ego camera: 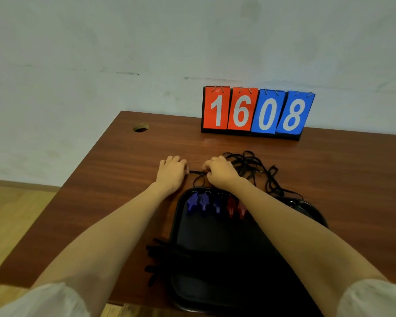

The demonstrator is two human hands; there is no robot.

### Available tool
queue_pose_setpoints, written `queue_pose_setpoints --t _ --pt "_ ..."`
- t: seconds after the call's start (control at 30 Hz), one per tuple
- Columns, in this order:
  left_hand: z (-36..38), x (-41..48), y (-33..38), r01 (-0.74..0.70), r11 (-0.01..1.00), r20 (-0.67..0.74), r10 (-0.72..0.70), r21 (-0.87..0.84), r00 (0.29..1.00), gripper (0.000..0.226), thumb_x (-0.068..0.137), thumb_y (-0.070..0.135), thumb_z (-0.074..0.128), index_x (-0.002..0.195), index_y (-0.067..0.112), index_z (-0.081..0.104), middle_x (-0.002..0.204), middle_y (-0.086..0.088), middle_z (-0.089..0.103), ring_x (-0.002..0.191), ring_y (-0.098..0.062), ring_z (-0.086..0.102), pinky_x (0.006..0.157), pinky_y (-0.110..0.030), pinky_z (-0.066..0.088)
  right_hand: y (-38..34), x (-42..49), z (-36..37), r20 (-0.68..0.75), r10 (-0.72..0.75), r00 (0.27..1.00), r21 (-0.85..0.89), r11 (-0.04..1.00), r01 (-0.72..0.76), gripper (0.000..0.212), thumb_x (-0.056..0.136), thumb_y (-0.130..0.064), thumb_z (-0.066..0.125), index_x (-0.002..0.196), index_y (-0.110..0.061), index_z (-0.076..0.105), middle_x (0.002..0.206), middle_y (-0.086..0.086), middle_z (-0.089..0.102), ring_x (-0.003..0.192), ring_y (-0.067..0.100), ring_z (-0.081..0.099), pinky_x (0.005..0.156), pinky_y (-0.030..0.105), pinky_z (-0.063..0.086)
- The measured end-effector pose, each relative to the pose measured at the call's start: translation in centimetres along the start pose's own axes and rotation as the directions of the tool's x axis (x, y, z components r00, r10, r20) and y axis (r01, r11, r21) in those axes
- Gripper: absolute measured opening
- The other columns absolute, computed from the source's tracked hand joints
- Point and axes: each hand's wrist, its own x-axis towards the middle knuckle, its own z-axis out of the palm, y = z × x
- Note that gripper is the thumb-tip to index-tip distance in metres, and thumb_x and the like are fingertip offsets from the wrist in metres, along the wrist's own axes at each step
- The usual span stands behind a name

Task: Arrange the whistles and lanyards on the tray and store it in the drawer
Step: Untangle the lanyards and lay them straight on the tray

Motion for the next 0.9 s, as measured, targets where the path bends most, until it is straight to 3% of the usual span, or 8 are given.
queue_pose_setpoints --t 0.1,0.23,0.4,0.47,0.57,0.73,0.8,0.9 --pt "-1.0 -0.7 0.6 -0.04 0.997 -0.108 0.033 -0.065 0.994 0.013 0.095 0.02 0.045 0.089 0.02 0.056 0.101 0.0 0.065 0.101 -0.024 0.054 0.091 -0.036 0.031 -0.7 -0.7 -1.2 -0.144 -0.028 0.989 -0.004 1.0 0.028 0.038 0.098 -0.022 0.039 0.134 -0.019 0.05 0.133 0.006 0.053 0.124 0.028 0.038 0.101 0.041 0.033" --pt "-3.4 -1.7 2.3 -0.091 0.987 -0.254 0.056 -0.129 0.966 0.013 0.094 0.024 0.05 0.093 0.021 0.063 0.096 0.004 0.065 0.096 -0.019 0.056 0.09 -0.035 0.033 -1.9 -2.1 -3.1 -0.212 -0.107 0.971 -0.073 0.993 0.093 0.032 0.096 -0.036 0.048 0.118 -0.021 0.064 0.113 0.004 0.064 0.111 0.026 0.049 0.09 0.037 0.039" --pt "-7.0 -3.9 4.4 -0.129 0.962 -0.317 0.047 -0.242 0.947 0.014 0.093 0.025 0.054 0.103 0.018 0.061 0.096 0.002 0.065 0.09 -0.02 0.061 0.081 -0.034 0.043 -3.0 -4.8 -6.3 -0.315 -0.042 0.948 0.072 0.995 0.067 0.024 0.096 -0.029 0.049 0.109 -0.015 0.064 0.107 0.004 0.067 0.1 0.024 0.059 0.088 0.038 0.044" --pt "-8.2 -4.5 5.3 -0.04 0.94 -0.221 -0.038 -0.339 0.975 0.034 0.091 0.025 0.058 0.123 0.017 0.05 0.104 -0.003 0.065 0.095 -0.022 0.062 0.079 -0.036 0.048 -2.9 -6.1 -7.9 -0.381 -0.031 0.924 0.089 0.994 0.071 0.023 0.097 -0.026 0.046 0.11 -0.013 0.061 0.105 0.006 0.067 0.095 0.025 0.061 0.084 0.038 0.047" --pt "-9.8 -5.0 7.0 0.016 0.924 -0.069 -0.045 -0.381 0.997 0.066 0.086 0.025 0.065 0.142 0.013 0.031 0.13 -0.011 0.053 0.116 -0.026 0.055 0.096 -0.04 0.047 -2.6 -8.1 -10.9 -0.459 0.0 0.889 0.115 0.992 0.06 0.024 0.099 -0.023 0.043 0.112 -0.01 0.057 0.1 0.01 0.067 0.083 0.024 0.061 0.074 0.036 0.052" --pt "-14.5 -5.4 12.4 -0.19 0.783 -0.199 0.086 -0.592 0.976 0.058 0.092 0.024 0.058 0.144 0.012 0.034 0.14 -0.009 0.046 0.128 -0.023 0.045 0.103 -0.032 0.036 -2.2 -11.8 -16.4 -0.539 0.01 0.842 0.263 0.952 0.157 0.019 0.097 -0.021 0.046 0.107 -0.014 0.061 0.096 0.006 0.065 0.081 0.021 0.059 0.073 0.032 0.05" --pt "-16.7 -5.4 14.5 -0.217 0.69 -0.236 0.069 -0.69 0.969 0.047 0.093 0.019 0.056 0.138 0.012 0.043 0.129 -0.007 0.055 0.113 -0.024 0.055 0.092 -0.026 0.041 -2.3 -13.3 -18.6 -0.574 -0.006 0.819 0.287 0.935 0.208 0.018 0.095 -0.019 0.051 0.102 -0.012 0.066 0.093 0.005 0.068 0.086 0.023 0.06 0.08 0.037 0.051" --pt "-19.5 -5.4 16.5 -0.21 0.529 -0.233 0.024 -0.822 0.972 0.032 0.091 0.017 0.058 0.122 0.007 0.055 0.08 -0.001 0.062 0.064 -0.012 0.055 0.058 -0.009 0.044 -2.4 -15.3 -21.5 -0.655 -0.016 0.755 0.254 0.937 0.24 0.016 0.093 -0.022 0.055 0.099 -0.017 0.07 0.097 0.0 0.07 0.095 0.019 0.056 0.086 0.034 0.048"
